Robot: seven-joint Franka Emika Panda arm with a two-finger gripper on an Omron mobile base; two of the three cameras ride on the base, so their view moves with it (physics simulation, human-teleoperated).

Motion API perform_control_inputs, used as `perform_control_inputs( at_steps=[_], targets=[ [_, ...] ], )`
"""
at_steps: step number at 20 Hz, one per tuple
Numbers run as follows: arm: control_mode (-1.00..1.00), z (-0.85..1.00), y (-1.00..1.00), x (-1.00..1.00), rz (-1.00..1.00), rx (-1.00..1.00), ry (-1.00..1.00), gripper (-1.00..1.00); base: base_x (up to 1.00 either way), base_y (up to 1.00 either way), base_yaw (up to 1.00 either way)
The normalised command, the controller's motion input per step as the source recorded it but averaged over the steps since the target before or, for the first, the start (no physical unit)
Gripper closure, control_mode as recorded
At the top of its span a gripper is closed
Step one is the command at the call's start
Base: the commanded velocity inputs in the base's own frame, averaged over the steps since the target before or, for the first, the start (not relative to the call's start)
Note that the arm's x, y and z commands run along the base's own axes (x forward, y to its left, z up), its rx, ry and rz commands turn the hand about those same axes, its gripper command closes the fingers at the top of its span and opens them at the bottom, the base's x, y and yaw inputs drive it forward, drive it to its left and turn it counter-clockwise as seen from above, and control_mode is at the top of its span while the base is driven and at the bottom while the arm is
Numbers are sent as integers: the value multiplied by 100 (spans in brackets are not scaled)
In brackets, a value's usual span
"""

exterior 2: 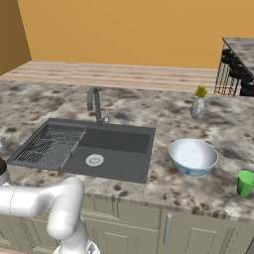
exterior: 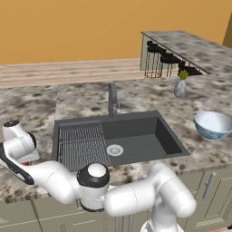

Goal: Remove the bell pepper and lime from the sink. Then move the bowl and cup from the counter to the sink for washing.

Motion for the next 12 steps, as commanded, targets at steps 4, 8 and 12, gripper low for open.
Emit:
perform_control_inputs(
  at_steps=[4,8,12],
  targets=[
    [-100,-43,1,-4,0,-2,5,-100,0,0,0],
    [-100,-40,0,-6,-1,-1,5,-100,0,0,0],
    [-100,-35,0,-7,-3,0,3,-100,0,0,0]
  ],
)
